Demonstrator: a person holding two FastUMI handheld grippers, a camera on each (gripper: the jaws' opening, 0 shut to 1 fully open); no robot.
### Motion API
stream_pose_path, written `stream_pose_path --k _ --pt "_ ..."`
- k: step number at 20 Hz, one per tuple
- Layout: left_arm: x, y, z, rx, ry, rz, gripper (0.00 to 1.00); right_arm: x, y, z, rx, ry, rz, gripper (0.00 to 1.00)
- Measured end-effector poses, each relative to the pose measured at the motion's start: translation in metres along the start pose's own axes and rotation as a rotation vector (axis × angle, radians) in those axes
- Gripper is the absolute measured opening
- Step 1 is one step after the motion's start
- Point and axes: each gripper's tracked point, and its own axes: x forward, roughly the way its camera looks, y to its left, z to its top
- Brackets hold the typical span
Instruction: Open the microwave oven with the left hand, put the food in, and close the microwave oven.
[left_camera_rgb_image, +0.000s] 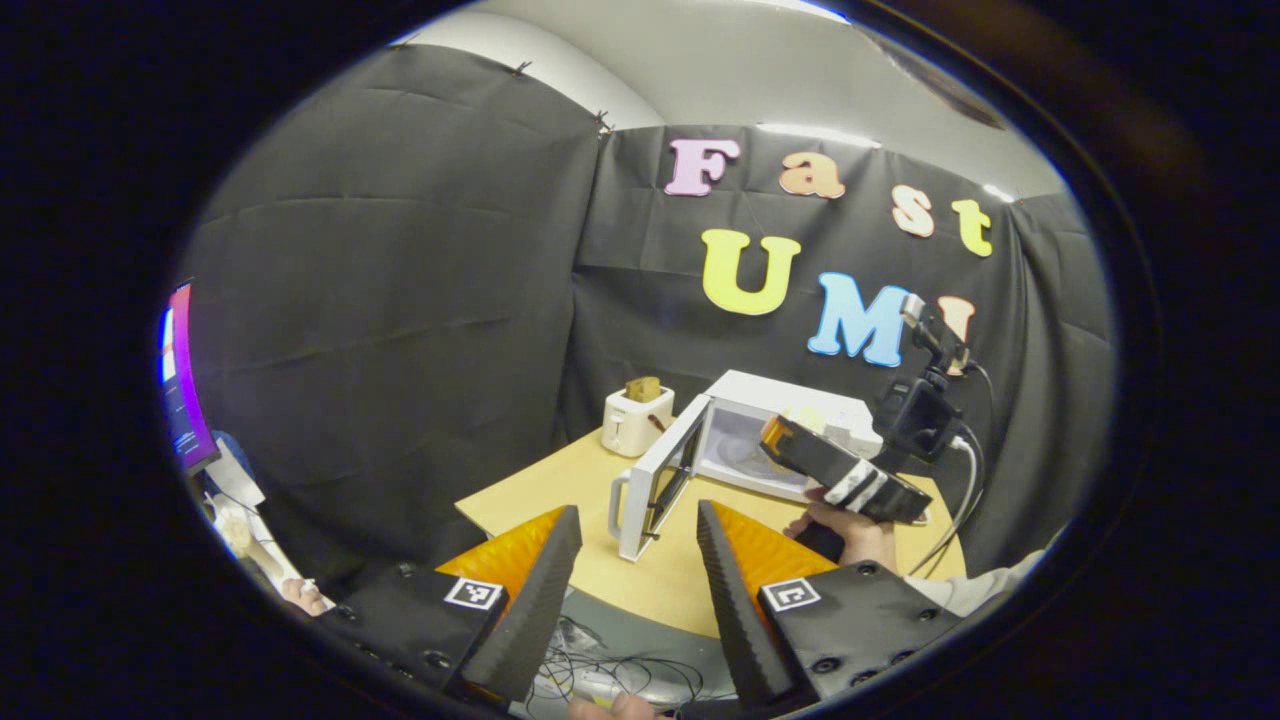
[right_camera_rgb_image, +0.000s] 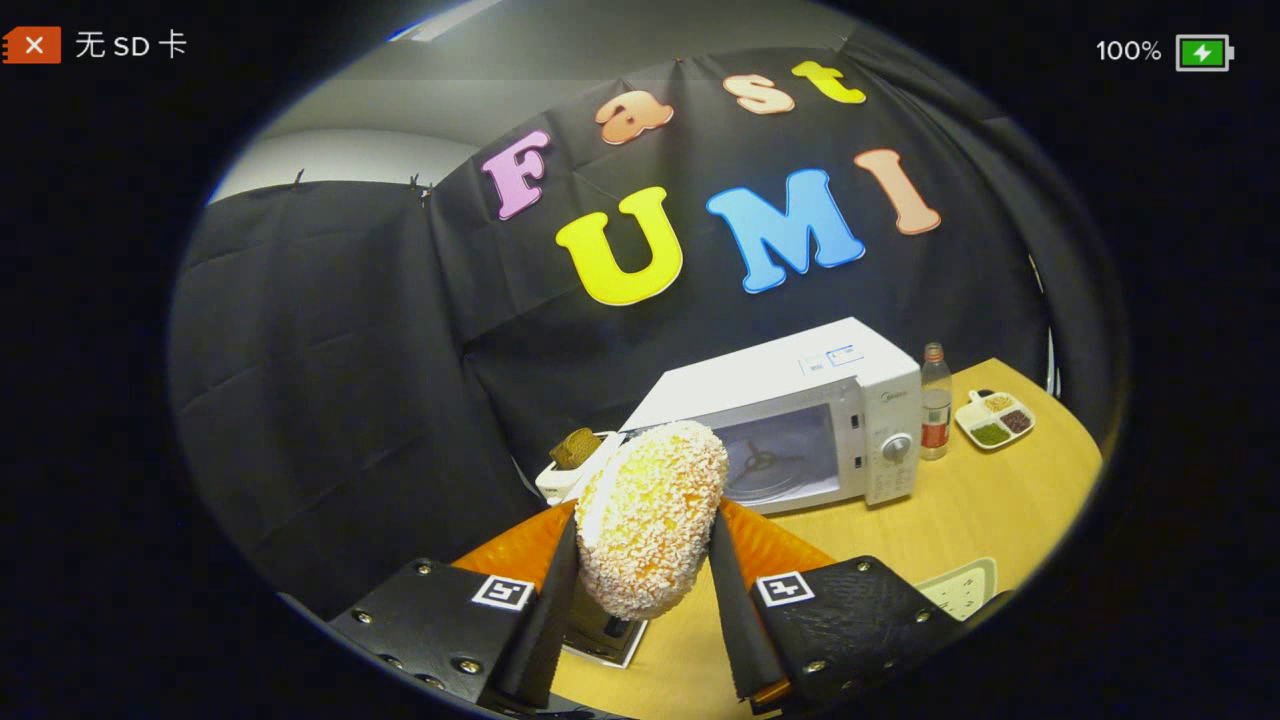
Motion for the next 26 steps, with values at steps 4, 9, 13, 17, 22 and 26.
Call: stream_pose_path --k 4,9,13,17,22,26 --pt "0.015 0.017 0.005 0.009 0.014 0.043 0.79 0.073 -0.044 -0.007 -0.016 -0.014 -0.133 0.66" --pt "0.037 0.028 0.008 0.012 0.051 0.099 0.79 0.168 -0.090 -0.039 -0.069 0.024 -0.236 0.67" --pt "0.052 0.029 -0.004 0.009 0.100 0.140 0.79 0.223 -0.129 -0.070 -0.027 0.091 -0.318 0.68" --pt "0.057 0.029 -0.016 0.008 0.144 0.167 0.79 0.259 -0.153 -0.076 -0.063 0.091 -0.364 0.68" --pt "0.065 0.027 -0.035 -0.004 0.196 0.172 0.79 0.300 -0.185 -0.092 -0.068 0.115 -0.408 0.68" --pt "0.072 0.025 -0.040 0.001 0.207 0.164 0.79 0.325 -0.189 -0.092 -0.137 0.134 -0.409 0.74"
